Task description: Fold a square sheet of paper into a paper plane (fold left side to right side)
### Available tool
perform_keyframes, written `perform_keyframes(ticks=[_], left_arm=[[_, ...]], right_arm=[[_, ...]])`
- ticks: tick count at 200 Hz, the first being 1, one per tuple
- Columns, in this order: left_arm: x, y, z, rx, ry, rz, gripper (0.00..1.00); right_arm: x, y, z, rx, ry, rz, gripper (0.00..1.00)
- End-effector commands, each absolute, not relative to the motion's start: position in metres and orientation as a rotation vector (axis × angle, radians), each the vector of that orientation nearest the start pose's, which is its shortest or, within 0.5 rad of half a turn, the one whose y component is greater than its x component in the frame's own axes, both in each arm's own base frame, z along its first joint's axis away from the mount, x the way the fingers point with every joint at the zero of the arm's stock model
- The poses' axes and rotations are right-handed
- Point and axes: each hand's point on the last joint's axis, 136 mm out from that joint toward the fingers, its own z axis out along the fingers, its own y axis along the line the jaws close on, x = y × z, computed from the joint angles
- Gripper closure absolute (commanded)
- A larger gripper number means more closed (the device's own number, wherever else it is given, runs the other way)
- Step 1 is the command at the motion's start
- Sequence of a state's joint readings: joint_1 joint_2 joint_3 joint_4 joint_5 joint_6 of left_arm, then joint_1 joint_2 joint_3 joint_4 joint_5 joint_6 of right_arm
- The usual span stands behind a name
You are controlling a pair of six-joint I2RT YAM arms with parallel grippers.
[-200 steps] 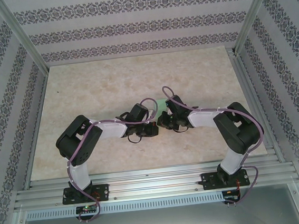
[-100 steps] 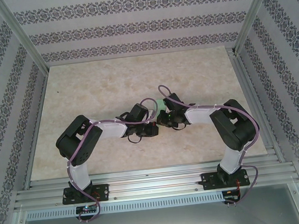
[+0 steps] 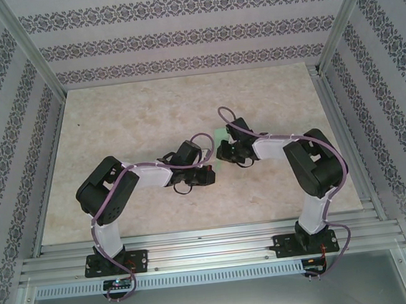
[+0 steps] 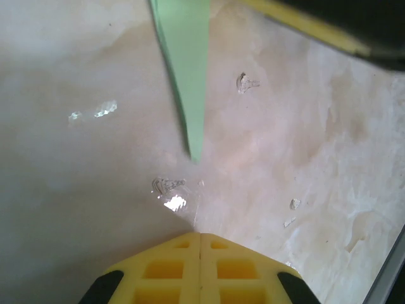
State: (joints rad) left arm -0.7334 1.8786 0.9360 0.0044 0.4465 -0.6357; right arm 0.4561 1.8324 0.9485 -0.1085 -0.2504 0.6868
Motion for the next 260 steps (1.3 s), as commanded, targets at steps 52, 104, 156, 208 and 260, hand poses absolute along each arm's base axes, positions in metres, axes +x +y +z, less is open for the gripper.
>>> perform_keyframes(ticks=[52,104,156,208,260], left_arm=[[0.252,-0.318,-0.027,0.286,2.847,-0.908,0.95],[0.278,-0.331,0.023,0.207,2.69,-1.101,0.86],[0.3,-0.324,0.075,0.15,2.526,-1.188,0.82],[0.3,-0.33,0.083,0.134,2.49,-1.279,0.81],[0.301,-0.342,0.083,0.13,2.464,-1.375,0.81]], right_arm=[[0.383,0.21,0.006,0.201,2.683,0.649,0.85],[0.347,0.229,0.001,0.221,2.731,0.776,0.86],[0.325,0.248,0.021,0.204,2.721,0.87,0.85],[0.341,0.244,0.072,0.221,2.632,0.916,0.84],[0.357,0.236,0.07,0.209,2.631,0.869,0.84]])
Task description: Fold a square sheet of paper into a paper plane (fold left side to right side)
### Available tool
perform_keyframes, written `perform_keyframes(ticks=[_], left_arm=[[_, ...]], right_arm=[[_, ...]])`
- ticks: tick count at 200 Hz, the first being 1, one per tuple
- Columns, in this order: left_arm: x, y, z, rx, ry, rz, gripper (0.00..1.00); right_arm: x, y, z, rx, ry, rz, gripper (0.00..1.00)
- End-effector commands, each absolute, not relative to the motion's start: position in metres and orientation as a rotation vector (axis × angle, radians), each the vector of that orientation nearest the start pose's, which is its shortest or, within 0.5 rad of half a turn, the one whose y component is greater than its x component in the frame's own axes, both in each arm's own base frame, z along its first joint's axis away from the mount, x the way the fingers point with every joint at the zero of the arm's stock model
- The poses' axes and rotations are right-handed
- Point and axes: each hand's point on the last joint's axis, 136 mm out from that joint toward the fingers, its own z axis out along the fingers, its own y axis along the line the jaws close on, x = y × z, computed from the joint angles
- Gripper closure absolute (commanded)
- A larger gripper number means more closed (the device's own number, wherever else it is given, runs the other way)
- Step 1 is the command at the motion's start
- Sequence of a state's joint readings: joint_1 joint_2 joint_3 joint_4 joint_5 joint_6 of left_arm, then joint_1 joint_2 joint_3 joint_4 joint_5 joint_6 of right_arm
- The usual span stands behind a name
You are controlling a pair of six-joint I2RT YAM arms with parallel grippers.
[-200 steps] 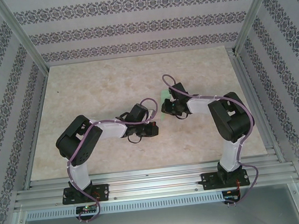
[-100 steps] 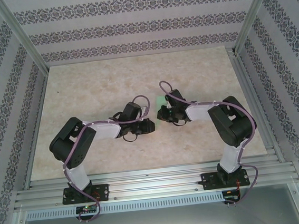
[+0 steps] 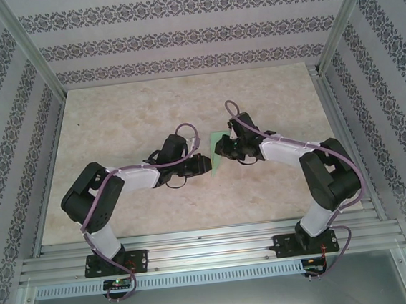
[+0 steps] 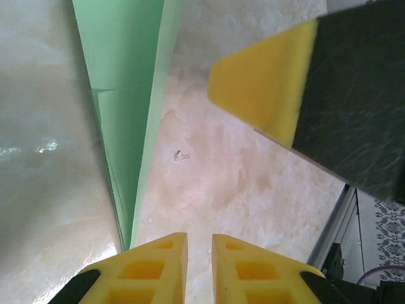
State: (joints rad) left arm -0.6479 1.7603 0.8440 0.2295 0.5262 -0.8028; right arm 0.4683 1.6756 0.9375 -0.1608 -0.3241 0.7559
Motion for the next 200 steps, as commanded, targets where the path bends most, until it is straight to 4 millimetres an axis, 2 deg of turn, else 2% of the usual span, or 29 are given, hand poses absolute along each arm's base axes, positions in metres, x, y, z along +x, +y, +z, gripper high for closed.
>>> perform_keyframes(ticks=[1,46,94,115,146,167,200], left_arm=[[0.301,-0.342,0.083,0.131,2.464,-1.375,0.81],[0.302,-0.346,0.083,0.143,2.47,-1.383,0.78],[0.302,-0.361,0.065,0.187,2.517,-1.384,0.72],[0.306,-0.359,0.051,0.179,2.55,-1.325,0.72],[0.307,-0.35,0.034,0.159,2.601,-1.233,0.72],[0.304,-0.346,0.024,0.157,2.63,-1.199,0.72],[0.297,-0.342,0.008,0.162,2.678,-1.158,0.72]], right_arm=[[0.358,0.236,0.071,0.208,2.63,0.869,0.84],[0.377,0.244,0.056,0.188,2.648,0.858,0.84],[0.384,0.242,0.042,0.201,2.666,0.829,0.84],[0.381,0.239,0.037,0.207,2.68,0.819,0.84],[0.377,0.24,0.044,0.197,2.667,0.85,0.84],[0.367,0.238,0.051,0.207,2.661,0.864,0.84],[0.343,0.239,0.047,0.227,2.699,0.877,0.85]])
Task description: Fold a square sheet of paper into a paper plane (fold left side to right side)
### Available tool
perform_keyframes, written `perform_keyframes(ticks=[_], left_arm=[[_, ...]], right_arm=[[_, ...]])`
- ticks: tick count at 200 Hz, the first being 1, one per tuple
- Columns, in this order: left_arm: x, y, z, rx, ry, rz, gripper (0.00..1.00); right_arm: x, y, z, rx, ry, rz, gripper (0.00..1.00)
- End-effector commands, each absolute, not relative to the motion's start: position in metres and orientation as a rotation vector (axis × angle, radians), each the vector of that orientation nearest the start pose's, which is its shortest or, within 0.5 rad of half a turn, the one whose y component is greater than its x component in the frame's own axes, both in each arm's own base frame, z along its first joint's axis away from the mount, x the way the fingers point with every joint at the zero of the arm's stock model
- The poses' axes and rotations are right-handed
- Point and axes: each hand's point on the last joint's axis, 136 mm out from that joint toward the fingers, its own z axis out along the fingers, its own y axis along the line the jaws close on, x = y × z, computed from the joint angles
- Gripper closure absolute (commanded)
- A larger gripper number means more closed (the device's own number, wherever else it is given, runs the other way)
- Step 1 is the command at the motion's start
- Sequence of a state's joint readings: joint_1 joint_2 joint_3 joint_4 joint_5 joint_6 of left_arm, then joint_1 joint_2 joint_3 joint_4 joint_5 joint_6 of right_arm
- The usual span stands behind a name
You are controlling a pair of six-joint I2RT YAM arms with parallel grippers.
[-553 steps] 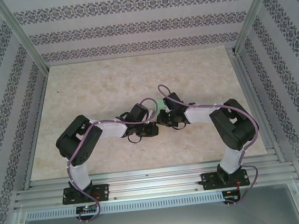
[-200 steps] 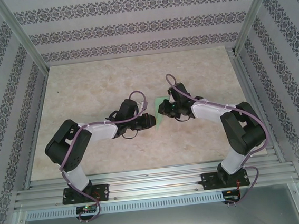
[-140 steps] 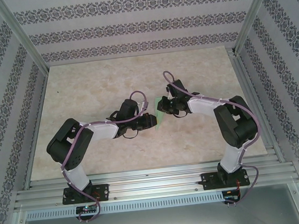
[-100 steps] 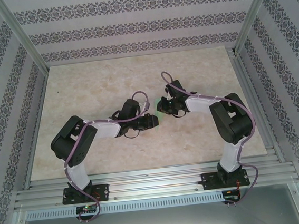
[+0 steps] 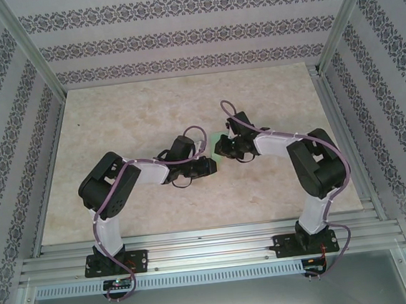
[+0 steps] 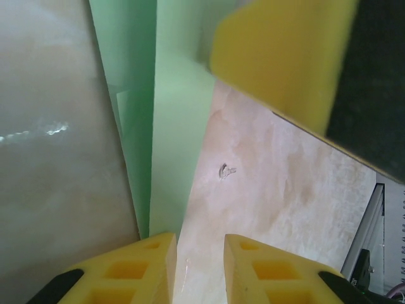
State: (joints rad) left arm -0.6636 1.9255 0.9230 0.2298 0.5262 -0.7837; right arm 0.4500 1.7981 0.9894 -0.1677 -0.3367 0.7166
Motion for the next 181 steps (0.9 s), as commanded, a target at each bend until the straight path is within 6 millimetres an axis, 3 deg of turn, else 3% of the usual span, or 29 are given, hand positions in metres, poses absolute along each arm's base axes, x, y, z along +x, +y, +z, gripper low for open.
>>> perform_keyframes(ticks=[1,42,92,140,181], left_arm=[[0.297,-0.342,0.007,0.162,2.68,-1.156,0.72],[0.289,-0.338,-0.005,0.192,2.728,-1.07,0.72],[0.282,-0.331,-0.018,0.227,2.787,-0.941,0.73],[0.273,-0.322,-0.032,0.248,2.843,-0.829,0.75],[0.267,-0.319,-0.041,0.256,2.883,-0.796,0.76]], right_arm=[[0.342,0.24,0.047,0.225,2.701,0.877,0.85],[0.329,0.246,0.034,0.24,2.74,0.883,0.86],[0.334,0.253,0.021,0.233,2.762,0.878,0.91],[0.344,0.241,0.009,0.238,2.793,0.778,0.92],[0.36,0.228,0.016,0.233,2.767,0.723,0.91]])
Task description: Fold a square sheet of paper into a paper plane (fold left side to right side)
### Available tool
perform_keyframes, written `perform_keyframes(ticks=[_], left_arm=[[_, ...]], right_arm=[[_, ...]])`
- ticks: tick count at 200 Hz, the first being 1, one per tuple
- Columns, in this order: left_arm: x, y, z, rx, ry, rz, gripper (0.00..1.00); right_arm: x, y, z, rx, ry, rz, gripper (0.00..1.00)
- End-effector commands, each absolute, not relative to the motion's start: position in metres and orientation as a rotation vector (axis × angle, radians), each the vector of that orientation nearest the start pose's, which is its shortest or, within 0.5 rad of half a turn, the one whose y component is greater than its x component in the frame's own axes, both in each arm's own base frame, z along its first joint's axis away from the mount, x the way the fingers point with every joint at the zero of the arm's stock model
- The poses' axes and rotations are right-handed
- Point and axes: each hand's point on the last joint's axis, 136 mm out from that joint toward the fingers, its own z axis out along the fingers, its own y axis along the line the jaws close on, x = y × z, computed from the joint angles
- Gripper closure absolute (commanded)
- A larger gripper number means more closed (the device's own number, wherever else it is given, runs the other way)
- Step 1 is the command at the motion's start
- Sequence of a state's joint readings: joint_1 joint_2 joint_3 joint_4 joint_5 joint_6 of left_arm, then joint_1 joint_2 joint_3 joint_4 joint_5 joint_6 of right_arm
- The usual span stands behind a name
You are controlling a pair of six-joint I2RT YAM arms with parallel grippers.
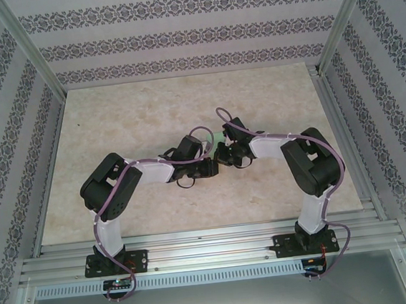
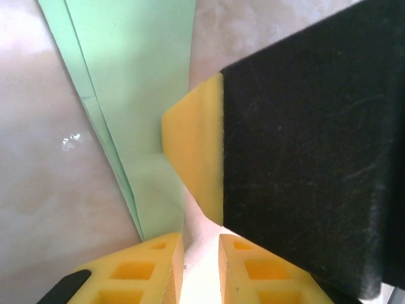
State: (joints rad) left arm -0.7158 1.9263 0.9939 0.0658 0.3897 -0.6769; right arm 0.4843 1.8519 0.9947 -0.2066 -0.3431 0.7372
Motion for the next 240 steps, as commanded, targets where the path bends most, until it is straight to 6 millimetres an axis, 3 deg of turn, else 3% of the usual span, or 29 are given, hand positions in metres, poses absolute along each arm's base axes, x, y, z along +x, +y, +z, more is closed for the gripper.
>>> perform_keyframes(ticks=[1,95,135,159,175,204,240], left_arm=[[0.267,-0.319,-0.041,0.255,2.884,-0.796,0.76],[0.265,-0.32,-0.045,0.275,2.904,-0.792,0.78],[0.264,-0.322,-0.043,0.278,2.897,-0.804,0.79],[0.265,-0.323,-0.041,0.277,2.893,-0.816,0.79],[0.265,-0.323,-0.041,0.276,2.891,-0.817,0.79],[0.264,-0.323,-0.041,0.277,2.887,-0.819,0.79],[0.264,-0.323,-0.042,0.278,2.892,-0.817,0.8]], right_arm=[[0.361,0.228,0.016,0.231,2.768,0.722,0.91],[0.404,0.202,0.01,0.256,2.754,0.605,0.91],[0.412,0.193,0.038,0.245,2.676,0.623,0.91],[0.402,0.203,0.061,0.223,2.626,0.734,0.91],[0.39,0.21,0.064,0.214,2.626,0.774,0.91],[0.371,0.23,0.056,0.21,2.641,0.84,0.91],[0.379,0.246,0.039,0.19,2.66,0.849,0.91]])
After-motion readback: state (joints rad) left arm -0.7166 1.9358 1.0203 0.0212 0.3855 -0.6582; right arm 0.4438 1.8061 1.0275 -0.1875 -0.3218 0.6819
